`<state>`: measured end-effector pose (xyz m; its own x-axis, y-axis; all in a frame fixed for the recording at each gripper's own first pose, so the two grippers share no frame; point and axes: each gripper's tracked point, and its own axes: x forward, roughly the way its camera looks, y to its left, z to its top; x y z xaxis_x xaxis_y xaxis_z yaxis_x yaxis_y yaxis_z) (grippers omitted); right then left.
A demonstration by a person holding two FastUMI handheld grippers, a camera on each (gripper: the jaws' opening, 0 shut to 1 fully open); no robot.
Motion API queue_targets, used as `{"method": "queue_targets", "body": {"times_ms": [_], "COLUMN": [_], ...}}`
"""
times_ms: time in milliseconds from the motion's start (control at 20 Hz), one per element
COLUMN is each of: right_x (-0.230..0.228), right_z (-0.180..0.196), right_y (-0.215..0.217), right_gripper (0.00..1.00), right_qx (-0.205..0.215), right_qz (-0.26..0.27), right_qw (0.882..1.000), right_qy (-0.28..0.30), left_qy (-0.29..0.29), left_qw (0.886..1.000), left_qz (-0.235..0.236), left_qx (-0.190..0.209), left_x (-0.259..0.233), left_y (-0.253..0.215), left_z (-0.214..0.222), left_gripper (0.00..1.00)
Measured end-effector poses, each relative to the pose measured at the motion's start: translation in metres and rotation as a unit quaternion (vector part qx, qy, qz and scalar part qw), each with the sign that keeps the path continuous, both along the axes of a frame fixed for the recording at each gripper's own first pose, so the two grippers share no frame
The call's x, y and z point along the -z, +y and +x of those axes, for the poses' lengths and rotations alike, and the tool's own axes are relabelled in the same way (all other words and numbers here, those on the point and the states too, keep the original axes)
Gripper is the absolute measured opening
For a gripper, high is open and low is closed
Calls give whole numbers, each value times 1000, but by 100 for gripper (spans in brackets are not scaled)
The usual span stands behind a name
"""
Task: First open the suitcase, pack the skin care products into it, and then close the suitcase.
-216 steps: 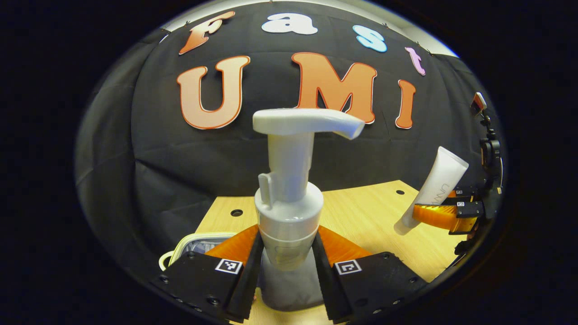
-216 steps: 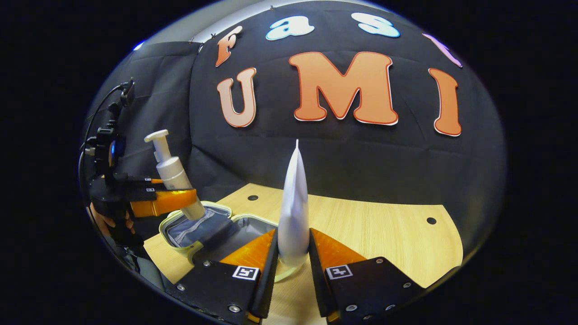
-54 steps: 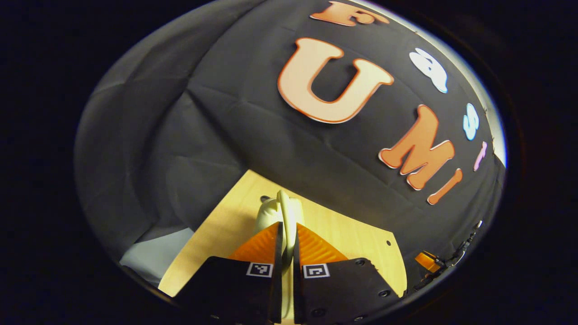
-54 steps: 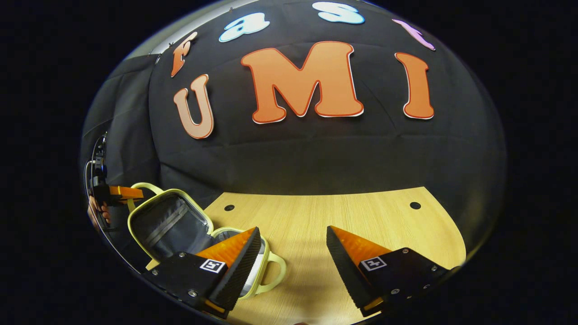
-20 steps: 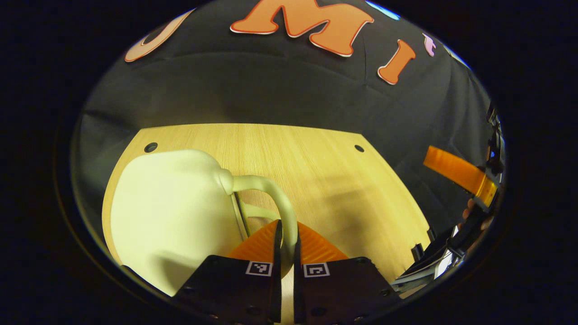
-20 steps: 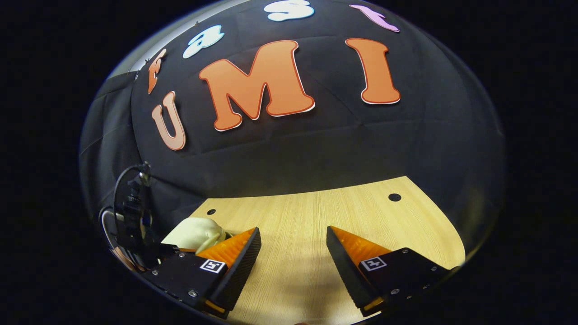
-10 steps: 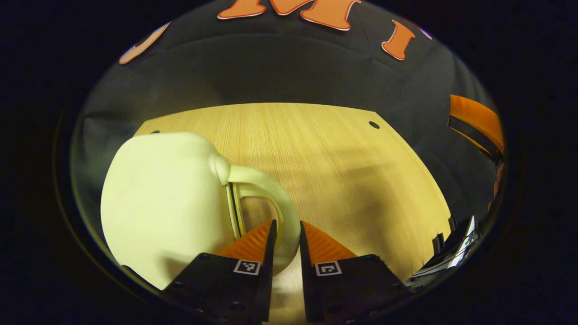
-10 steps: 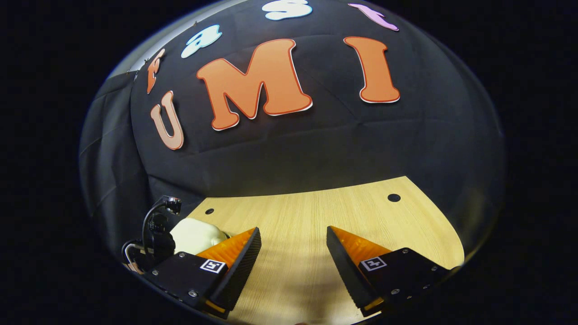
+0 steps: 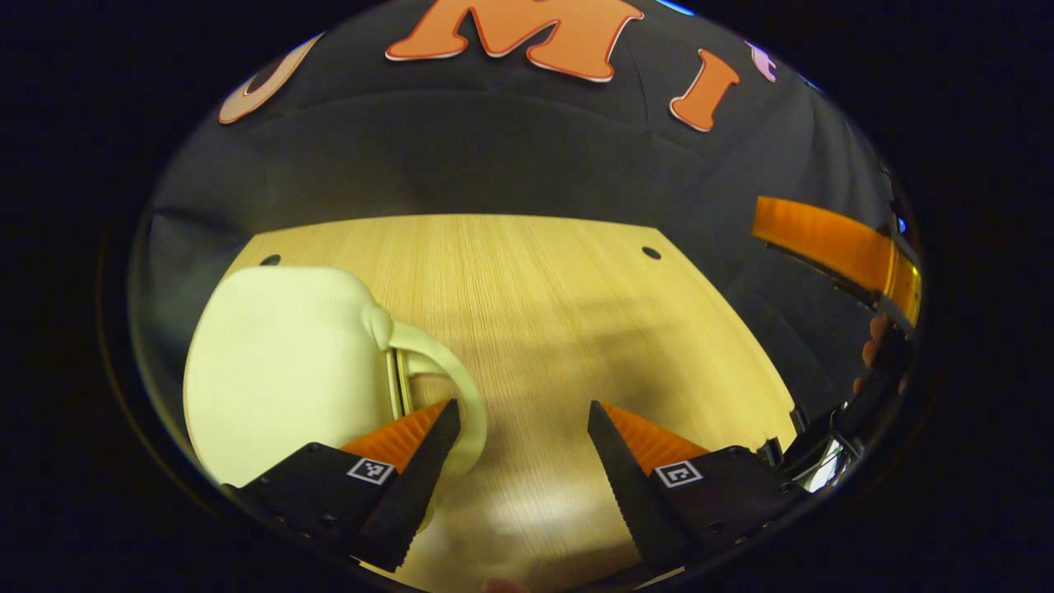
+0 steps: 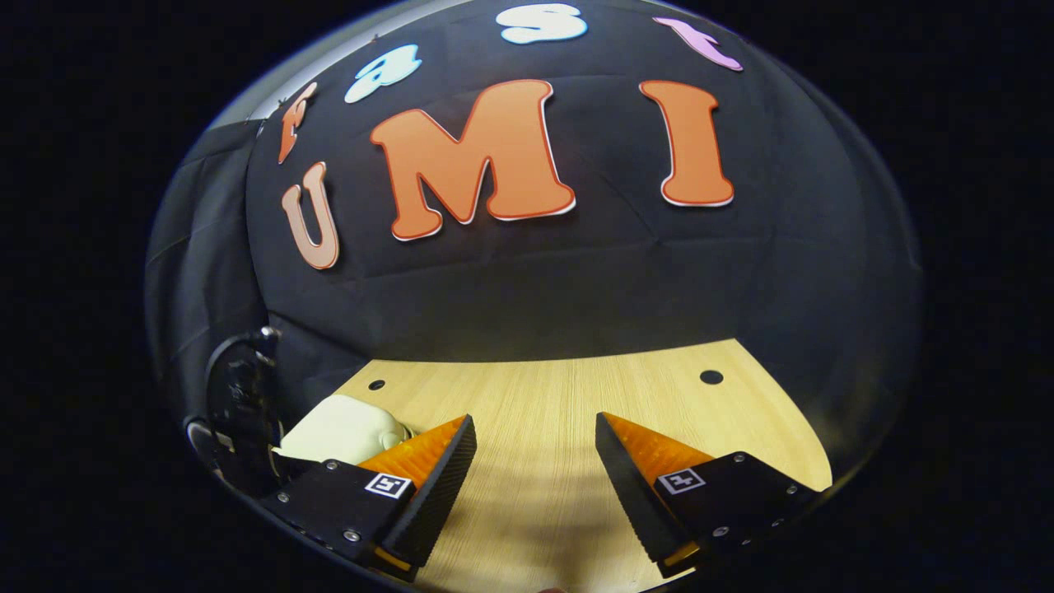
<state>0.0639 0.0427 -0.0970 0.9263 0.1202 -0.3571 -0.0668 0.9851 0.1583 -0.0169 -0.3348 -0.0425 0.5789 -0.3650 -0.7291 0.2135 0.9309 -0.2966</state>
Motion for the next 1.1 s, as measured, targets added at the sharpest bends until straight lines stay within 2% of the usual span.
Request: {"method": "queue_targets", "body": {"times_ms": [150, 300, 500, 600, 850, 1100], "right_x": [-23, -39, -54, -58, -67, -62], "right_z": [7, 11, 17, 16, 12, 2], "right_y": [9, 28, 54, 66, 80, 82], "right_gripper": [93, 93, 93, 93, 93, 93], "right_qx": [0, -15, -29, -33, -39, -40], "right_qz": [-22, -27, -32, -29, -45, -56], "right_qw": [999, 997, 994, 993, 988, 988], "right_qy": [-40, -68, -98, -108, -140, -139], "left_qy": [-79, -157, -247, -289, -343, -365], "left_qw": [996, 986, 965, 951, 927, 915], "left_qz": [22, 35, 17, 29, 45, 40], "left_qx": [-26, -42, -85, -106, -146, -169], "left_x": [-45, -91, -143, -169, -195, -209], "left_y": [20, 33, 49, 68, 93, 114], "left_z": [25, 43, 54, 55, 53, 66], "left_gripper": [99, 98, 98, 98, 98, 98]}}
